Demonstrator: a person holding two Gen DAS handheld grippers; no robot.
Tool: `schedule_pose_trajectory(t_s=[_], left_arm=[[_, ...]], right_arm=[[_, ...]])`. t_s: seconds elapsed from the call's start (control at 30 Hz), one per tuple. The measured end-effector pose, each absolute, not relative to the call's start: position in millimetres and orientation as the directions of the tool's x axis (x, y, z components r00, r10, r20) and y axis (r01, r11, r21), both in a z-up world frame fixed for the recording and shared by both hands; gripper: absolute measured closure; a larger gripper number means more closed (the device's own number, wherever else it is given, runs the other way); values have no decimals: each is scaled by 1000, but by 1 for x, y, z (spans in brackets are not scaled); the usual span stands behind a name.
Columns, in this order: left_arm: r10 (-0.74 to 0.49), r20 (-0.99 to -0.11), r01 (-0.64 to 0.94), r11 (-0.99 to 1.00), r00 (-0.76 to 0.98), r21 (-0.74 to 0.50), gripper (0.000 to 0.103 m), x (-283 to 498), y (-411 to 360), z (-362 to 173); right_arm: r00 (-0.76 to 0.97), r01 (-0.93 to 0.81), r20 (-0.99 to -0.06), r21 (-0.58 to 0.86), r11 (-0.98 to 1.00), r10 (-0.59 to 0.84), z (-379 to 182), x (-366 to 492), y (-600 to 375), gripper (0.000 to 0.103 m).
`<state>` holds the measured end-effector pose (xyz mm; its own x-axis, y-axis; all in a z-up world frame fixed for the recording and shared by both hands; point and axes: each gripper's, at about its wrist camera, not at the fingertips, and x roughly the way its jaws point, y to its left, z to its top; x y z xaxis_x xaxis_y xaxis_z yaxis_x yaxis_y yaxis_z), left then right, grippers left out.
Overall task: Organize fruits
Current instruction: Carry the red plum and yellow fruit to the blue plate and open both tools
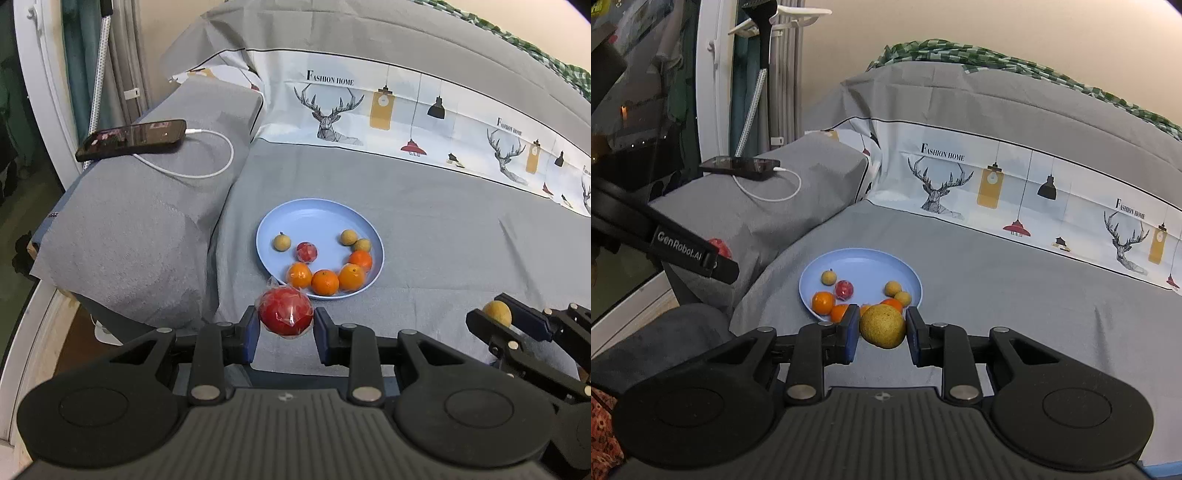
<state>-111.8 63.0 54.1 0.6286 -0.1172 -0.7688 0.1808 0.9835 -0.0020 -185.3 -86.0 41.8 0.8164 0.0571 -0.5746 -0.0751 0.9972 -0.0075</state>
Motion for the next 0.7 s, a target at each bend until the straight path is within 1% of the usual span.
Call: schedule_pose_trajectory(t_s=[0.4, 0.6, 0.7], left_arm=[[-110, -793, 189, 982, 599, 6, 68, -95, 63, 40], [-105, -809, 205, 979, 578, 20, 68, -68, 59, 29], [-116, -824, 208, 978, 554, 2, 68, -47, 55, 21]], right_arm=[[789, -86, -611, -11, 996, 61, 32, -170, -85, 75], [771, -77, -634, -1, 997, 59, 20, -146, -86, 75], [759, -66, -648, 10, 998, 57, 9, -128, -86, 75]])
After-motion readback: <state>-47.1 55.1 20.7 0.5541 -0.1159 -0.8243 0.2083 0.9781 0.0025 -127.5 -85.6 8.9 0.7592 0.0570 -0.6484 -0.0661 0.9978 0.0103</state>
